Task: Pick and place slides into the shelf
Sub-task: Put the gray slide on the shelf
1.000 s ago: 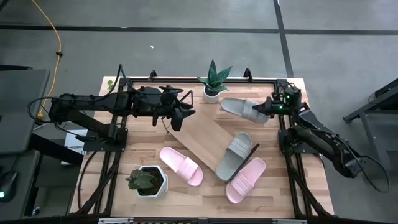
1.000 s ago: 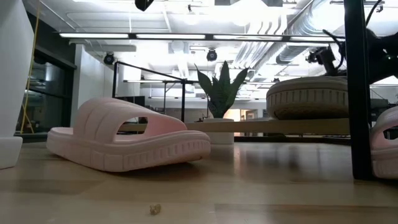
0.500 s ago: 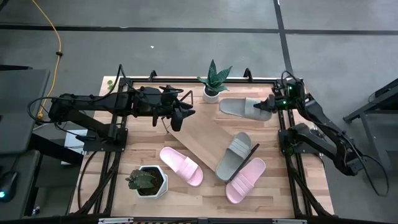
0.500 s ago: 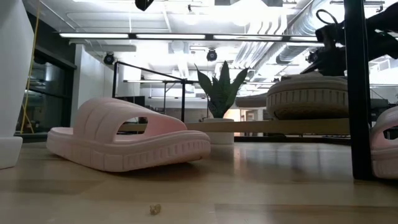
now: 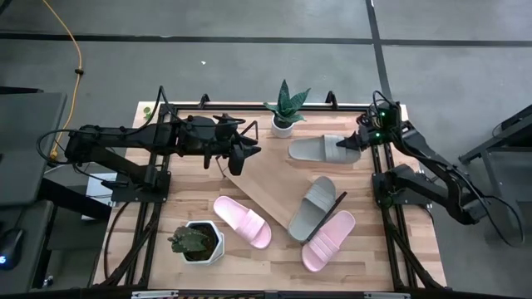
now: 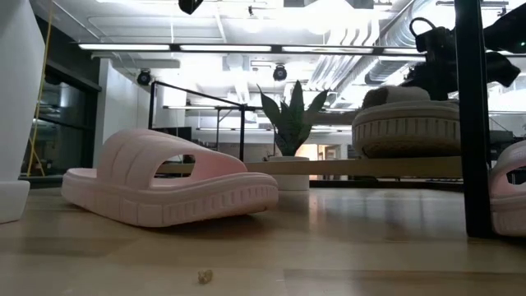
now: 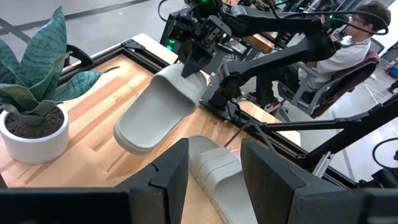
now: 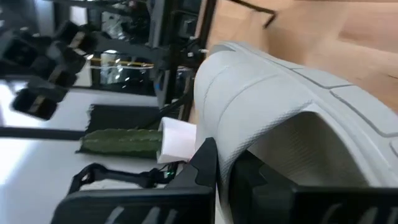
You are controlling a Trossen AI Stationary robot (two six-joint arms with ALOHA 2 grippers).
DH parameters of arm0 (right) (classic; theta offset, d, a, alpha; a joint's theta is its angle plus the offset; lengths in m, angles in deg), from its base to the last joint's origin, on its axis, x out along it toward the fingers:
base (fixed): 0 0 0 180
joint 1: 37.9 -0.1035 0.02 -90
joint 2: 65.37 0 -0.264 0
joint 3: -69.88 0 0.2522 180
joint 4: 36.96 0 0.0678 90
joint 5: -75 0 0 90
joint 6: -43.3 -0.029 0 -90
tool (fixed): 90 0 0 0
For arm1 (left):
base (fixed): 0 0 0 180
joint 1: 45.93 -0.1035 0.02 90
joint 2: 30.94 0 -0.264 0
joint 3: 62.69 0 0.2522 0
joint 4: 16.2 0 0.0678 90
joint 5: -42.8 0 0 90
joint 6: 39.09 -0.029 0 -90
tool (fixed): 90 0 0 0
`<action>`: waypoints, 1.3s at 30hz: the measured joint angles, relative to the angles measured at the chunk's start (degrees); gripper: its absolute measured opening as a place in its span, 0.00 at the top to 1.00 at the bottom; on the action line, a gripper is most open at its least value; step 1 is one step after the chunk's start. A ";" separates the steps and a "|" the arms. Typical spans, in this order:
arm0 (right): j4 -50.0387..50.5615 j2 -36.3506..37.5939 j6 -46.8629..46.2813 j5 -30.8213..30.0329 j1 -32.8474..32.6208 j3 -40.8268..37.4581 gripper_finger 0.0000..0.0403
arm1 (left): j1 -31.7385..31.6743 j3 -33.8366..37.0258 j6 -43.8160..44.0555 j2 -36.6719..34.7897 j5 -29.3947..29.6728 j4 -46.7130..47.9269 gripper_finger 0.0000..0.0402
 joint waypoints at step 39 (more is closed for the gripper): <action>-14.60 -33.76 3.95 8.77 -22.50 17.41 1.00 | 0.00 0.00 1.55 0.00 -1.51 4.27 0.66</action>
